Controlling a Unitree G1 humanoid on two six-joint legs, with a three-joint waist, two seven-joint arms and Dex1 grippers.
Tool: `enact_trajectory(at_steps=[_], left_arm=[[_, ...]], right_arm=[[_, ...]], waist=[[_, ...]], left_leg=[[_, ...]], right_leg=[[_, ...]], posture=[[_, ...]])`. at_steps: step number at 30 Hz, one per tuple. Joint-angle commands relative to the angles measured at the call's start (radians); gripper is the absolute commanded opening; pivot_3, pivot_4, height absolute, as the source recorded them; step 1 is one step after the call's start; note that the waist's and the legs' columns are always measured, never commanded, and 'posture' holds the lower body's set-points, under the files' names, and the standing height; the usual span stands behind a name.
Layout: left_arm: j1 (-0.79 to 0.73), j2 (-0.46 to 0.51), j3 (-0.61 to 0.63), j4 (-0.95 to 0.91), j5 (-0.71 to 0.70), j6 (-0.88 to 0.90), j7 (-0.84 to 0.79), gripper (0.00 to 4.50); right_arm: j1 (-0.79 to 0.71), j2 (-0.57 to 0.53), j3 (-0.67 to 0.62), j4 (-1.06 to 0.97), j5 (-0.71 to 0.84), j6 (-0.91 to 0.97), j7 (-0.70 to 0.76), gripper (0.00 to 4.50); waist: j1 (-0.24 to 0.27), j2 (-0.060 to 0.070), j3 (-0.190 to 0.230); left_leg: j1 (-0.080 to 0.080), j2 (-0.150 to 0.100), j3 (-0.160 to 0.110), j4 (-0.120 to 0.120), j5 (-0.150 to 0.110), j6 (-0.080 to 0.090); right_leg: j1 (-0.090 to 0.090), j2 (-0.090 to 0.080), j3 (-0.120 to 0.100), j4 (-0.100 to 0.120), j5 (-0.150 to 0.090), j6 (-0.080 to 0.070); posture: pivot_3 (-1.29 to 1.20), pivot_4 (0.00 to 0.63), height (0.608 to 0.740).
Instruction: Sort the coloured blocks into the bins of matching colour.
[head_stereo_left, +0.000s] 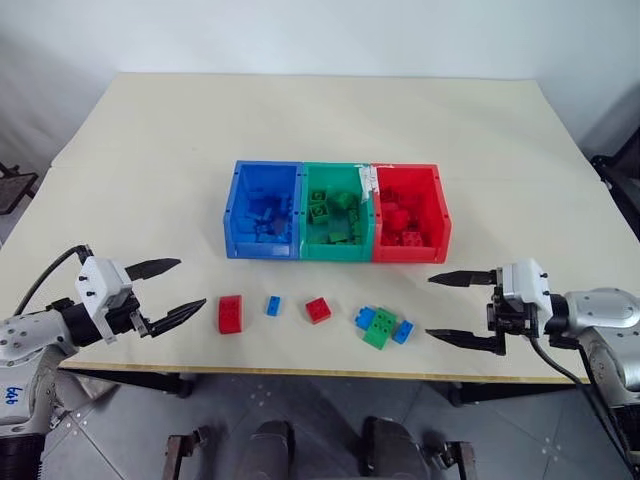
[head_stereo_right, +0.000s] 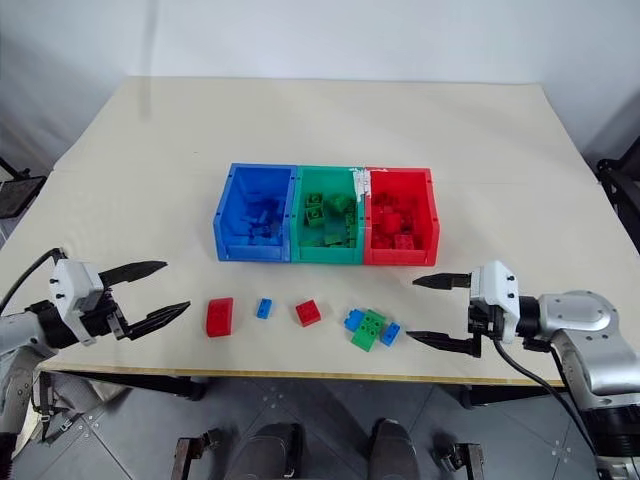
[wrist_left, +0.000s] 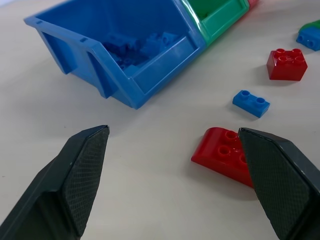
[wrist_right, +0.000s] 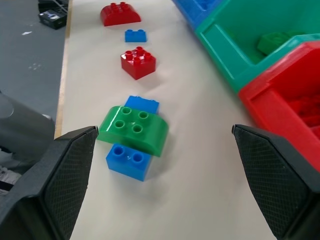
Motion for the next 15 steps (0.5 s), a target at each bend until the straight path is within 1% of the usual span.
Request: enact_trajectory(at_steps=[1, 4, 7, 10, 12, 13, 15], left_arm=[[-0.025, 0.001, -0.025, -0.018, 0.004, 0.002, -0.009, 4.35], [-0.039, 0.002, -0.076, -0.084, -0.026, 0.037, -0.042, 4.35], [-0.036, 0.012, -0.153, -0.183, -0.031, 0.055, -0.098, 4.35], [-0.062, -0.01, -0.218, -0.265, -0.037, 0.092, -0.086, 4.35], [-0.074, -0.007, -0.273, -0.301, -0.016, 0.09, -0.108, 4.35], [-0.079, -0.009, -0.302, -0.322, -0.004, 0.084, -0.115, 4.35], [-0.077, -0.015, -0.321, -0.349, -0.008, 0.091, -0.109, 4.35]], right_arm=[[0.001, 0.0, -0.027, -0.004, -0.003, -0.026, 0.016, 4.5], [0.038, -0.038, -0.07, 0.029, -0.007, -0.045, 0.05, 4.5], [0.067, -0.083, -0.109, 0.095, -0.026, -0.082, 0.096, 4.5], [0.074, -0.122, -0.106, 0.151, -0.049, -0.112, 0.148, 4.5], [0.061, -0.137, -0.075, 0.186, -0.087, -0.166, 0.191, 4.5], [0.039, -0.127, -0.053, 0.193, -0.098, -0.175, 0.195, 4.5], [-0.028, -0.092, 0.019, 0.18, -0.12, -0.154, 0.205, 4.5]], waist=[[0.001, 0.0, 0.0], [0.006, 0.0, 0.0], [0.015, 0.0, 0.0], [0.012, 0.0, 0.0], [0.011, 0.0, 0.0], [0.008, 0.0, 0.0], [-0.004, 0.001, 0.0]], left_leg=[[0.0, 0.0, 0.0, 0.0, 0.0, 0.0], [0.0, 0.0, 0.0, 0.0, -0.001, 0.0], [0.0, 0.0, 0.0, 0.002, -0.001, 0.001], [0.0, 0.0, 0.0, 0.003, -0.002, 0.002], [0.001, 0.002, 0.0, 0.002, -0.002, 0.001], [0.001, 0.002, 0.0, 0.002, -0.002, 0.001], [0.002, 0.002, 0.002, 0.002, -0.003, 0.0]], right_leg=[[0.0, 0.0, 0.0, 0.0, 0.0, 0.0], [0.0, 0.0, 0.0, -0.001, 0.0, 0.0], [0.001, 0.0, 0.0, -0.002, 0.0, 0.0], [0.004, 0.001, 0.0, -0.003, 0.0, 0.0], [0.004, 0.002, 0.0, -0.003, 0.0, 0.0], [0.004, 0.002, 0.0, -0.003, 0.0, 0.0], [0.004, 0.003, 0.001, -0.003, 0.0, 0.0]], posture=[[0.0, 0.15, 0.74], [0.0, 0.15, 0.74], [0.0, 0.15, 0.74], [0.0, 0.15, 0.74], [0.0, 0.15, 0.74], [0.0, 0.15, 0.74], [0.0, 0.15, 0.74]])
